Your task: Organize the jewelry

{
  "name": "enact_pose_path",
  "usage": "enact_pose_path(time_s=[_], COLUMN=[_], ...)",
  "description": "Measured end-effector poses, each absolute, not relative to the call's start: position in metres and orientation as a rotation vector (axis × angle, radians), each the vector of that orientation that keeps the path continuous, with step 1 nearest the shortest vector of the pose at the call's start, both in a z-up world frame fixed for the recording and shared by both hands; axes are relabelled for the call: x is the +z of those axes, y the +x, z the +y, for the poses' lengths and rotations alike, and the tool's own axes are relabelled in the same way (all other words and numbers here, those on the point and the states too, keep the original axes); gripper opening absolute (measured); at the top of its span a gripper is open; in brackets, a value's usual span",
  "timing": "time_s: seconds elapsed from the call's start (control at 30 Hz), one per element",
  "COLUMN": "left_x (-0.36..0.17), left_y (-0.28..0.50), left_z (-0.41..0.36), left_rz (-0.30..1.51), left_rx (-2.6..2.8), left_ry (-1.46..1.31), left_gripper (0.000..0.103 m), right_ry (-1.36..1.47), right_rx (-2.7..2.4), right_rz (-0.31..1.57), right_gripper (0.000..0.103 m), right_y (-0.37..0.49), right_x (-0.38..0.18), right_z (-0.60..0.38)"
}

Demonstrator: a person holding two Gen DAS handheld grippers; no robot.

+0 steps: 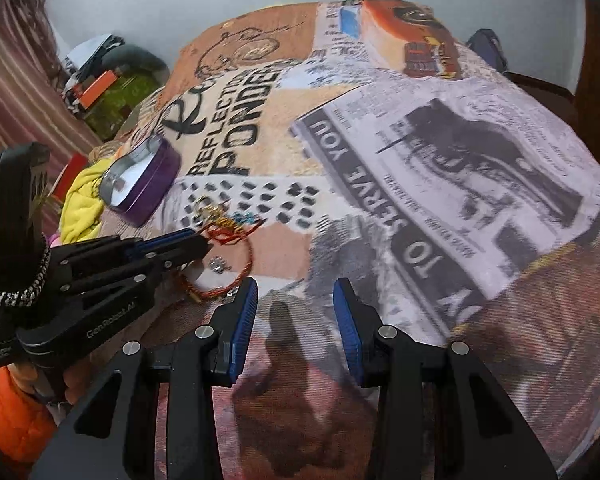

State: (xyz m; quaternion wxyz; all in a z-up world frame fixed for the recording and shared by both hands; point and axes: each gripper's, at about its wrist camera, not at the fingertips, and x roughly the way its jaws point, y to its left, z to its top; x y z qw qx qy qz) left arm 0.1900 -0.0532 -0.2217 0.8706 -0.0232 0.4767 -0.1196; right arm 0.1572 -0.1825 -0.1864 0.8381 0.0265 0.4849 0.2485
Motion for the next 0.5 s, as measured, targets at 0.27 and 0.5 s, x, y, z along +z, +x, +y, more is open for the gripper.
enact_pose_path(time_s=[0.27, 0.5], left_x=[-0.211, -0.207], left_y=[0.169, 0.155], left_z=[-0.043, -0.017], left_rz=[0.976, 0.961], left_rx=[-0.203, -0.149], left_ry=[0.023, 0.004], left_gripper=[0.032, 0.035], right_ry=[0.001, -0.025], right_rx=[0.618, 0.66], right_rz=[0.983, 0.992], right_gripper=[0.036, 0.021], right_y=[0.159, 0.167], right_x=[-0.184, -0.192], right_z=[-0.152, -0.133])
